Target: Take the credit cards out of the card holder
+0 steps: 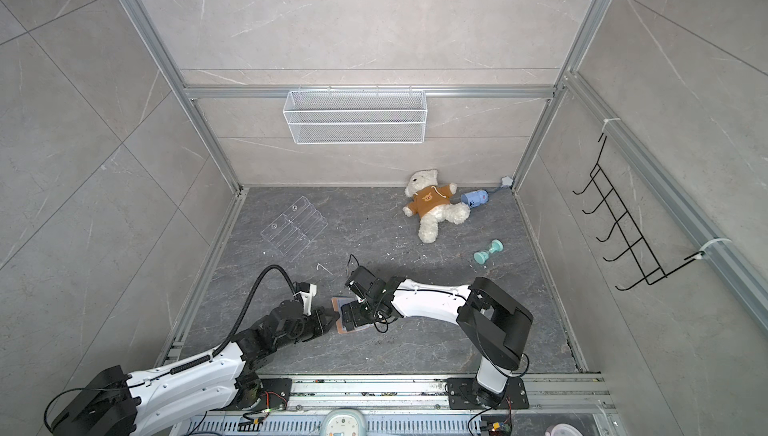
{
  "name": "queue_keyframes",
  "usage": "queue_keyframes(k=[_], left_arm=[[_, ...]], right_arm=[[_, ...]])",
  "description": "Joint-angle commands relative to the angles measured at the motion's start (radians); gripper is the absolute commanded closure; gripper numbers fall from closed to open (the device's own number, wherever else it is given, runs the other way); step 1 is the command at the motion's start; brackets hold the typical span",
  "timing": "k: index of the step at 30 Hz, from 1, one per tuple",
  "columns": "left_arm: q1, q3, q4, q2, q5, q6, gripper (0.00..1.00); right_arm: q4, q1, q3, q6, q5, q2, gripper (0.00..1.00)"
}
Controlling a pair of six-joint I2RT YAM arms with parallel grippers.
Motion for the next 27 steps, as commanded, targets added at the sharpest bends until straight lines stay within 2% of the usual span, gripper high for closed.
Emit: queue_keyframes(k=[1,10,18,22,25,27], left_arm=[[0.003,0.018,0.021,-0.009,0.010,0.020,1.00],[0.002,0.013,0.012,-0.025,0.014,0.023,1.00],[0.003,0.010,-0.004,-0.044,0.014,0.026,1.00],[0.003,0.011,-0.002,-0.043,0.017,0.029,1.00],[0.002,0.013,-0.003,-0.043,0.021,0.034,1.00],[0.002,0.013,-0.004,-0.043,0.020,0.035,1.00]], right_arm=[[-0.012,0.008,0.026,-0.013,0.007,0.027,0.10],[-0.069,-0.005,0.042,0.019,0.094,0.048,0.29],[-0.067,-0.098,-0.043,0.050,0.126,-0.020,0.42],[-0.065,-0.176,-0.121,0.082,0.167,-0.120,0.41],[-0.084,-0.200,-0.152,0.096,0.223,-0.211,0.32],[-0.057,-0.177,-0.159,0.084,0.207,-0.258,0.27]])
